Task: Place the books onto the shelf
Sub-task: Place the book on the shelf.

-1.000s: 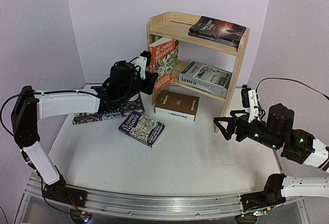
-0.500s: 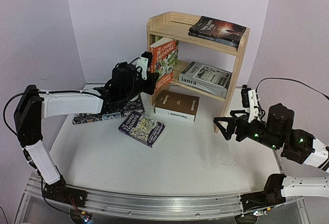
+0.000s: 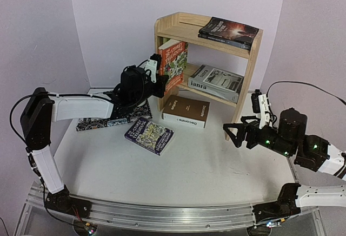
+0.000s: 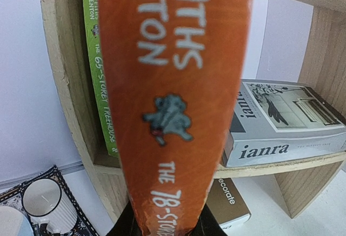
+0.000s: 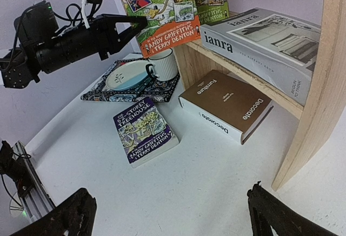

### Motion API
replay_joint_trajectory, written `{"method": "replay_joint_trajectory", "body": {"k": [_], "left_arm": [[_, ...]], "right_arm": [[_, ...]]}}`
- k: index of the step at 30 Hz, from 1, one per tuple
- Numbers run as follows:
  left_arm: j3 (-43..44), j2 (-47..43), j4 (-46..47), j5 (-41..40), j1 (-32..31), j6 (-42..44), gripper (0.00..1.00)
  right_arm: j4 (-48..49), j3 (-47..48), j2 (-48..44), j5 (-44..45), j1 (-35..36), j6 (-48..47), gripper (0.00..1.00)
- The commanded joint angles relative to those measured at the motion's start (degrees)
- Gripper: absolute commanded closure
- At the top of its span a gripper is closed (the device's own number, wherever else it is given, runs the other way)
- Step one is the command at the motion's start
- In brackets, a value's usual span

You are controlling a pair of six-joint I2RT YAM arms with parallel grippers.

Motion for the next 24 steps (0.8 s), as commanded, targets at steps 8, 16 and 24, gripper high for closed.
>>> {"method": "replay_joint_trajectory", "body": {"k": [8, 16, 24], "left_arm": [[7.32, 2.50, 6.56, 1.10, 0.50, 3.47, 1.00], [11.25, 5.95, 5.95, 4.69, 1.73, 3.57, 1.00], [15.20, 9.12, 4.37, 9.84, 3.90, 1.80, 0.98]], "right_arm": [[1.09, 3.27, 2.05, 1.59, 0.13, -0.81, 0.02], [1.25, 3.65, 2.41, 1.83, 0.14, -1.13, 0.02], [1.18, 3.31, 2.10, 2.13, 0.18, -1.36, 0.02]]}}
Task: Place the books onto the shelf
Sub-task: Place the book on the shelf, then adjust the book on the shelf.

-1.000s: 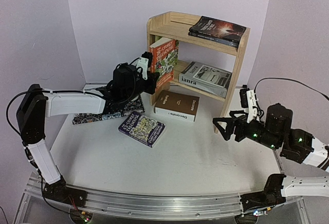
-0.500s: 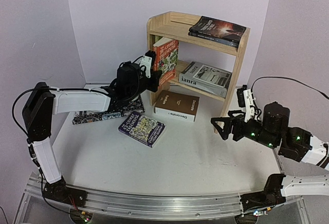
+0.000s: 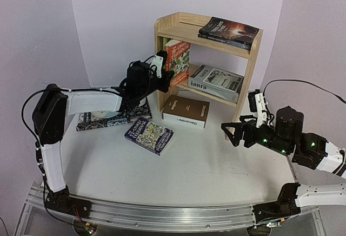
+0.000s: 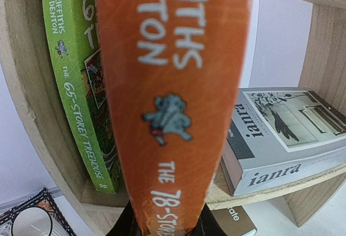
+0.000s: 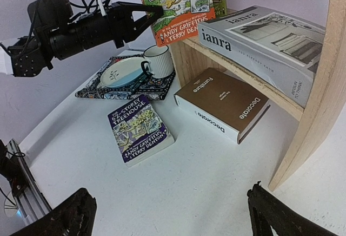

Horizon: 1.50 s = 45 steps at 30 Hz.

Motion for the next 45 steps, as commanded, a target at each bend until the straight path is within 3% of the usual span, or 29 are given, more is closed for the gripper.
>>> {"method": "replay_joint_trajectory", "body": {"k": [1, 12, 26, 39, 45], "left_arm": [[6.16, 1.37, 3.87, 3.92, 1.40, -0.84, 0.98], [11.11, 4.69, 1.22, 6.57, 3.18, -3.38, 0.95], [7.38, 0.96, 0.50, 5.56, 3.26, -3.15, 0.59], [3.33, -2.35, 0.30, 4.66, 3.28, -3.71, 0.53], [3.63, -2.08, 0.32, 5.44, 3.28, -2.92, 0.61]], "right_arm": [[1.20, 2.12, -0.55, 1.27, 0.17, -0.66, 0.02], [1.10, 1.52, -1.01, 1.48, 0.19, -0.48, 0.02], [1.10, 1.48, -1.16, 1.21, 0.13, 0.01, 0.02], [1.10, 2.04, -0.37, 0.30, 0.14, 0.77, 0.02], [1.10, 2.01, -0.04, 0.30, 0.12, 0.88, 0.02]]}}
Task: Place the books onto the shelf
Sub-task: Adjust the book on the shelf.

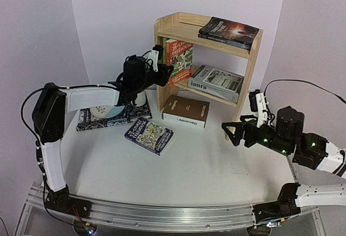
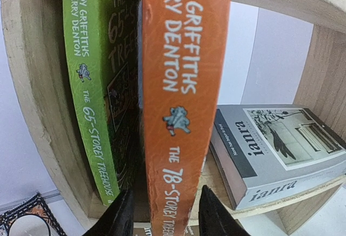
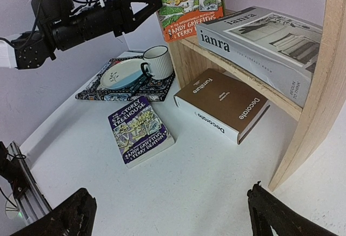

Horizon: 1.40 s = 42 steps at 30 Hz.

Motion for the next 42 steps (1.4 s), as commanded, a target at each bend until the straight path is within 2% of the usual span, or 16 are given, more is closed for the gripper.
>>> {"method": "replay_joint_trajectory", "body": {"k": [1, 7, 11, 42], "left_arm": [[0.27, -2.63, 2.18, 0.10, 0.29, 0.64, 0.63], [2.19, -1.34, 2.04, -0.23, 0.26, 1.15, 0.77], [3.31, -0.52, 2.00, -0.57, 0.26, 1.15, 0.80], [16.46, 9.08, 0.79, -3.80, 1.21, 0.18, 0.83]], "right_arm": [[1.12, 2.04, 0.32, 0.09, 0.14, 0.36, 0.02], [1.13, 2.13, 0.38, 0.22, 0.12, 0.10, 0.02], [1.12, 1.95, 0.17, 0.48, 0.14, 0.05, 0.02], [0.95, 2.35, 1.14, 1.23, 0.14, -0.70, 0.02]]}}
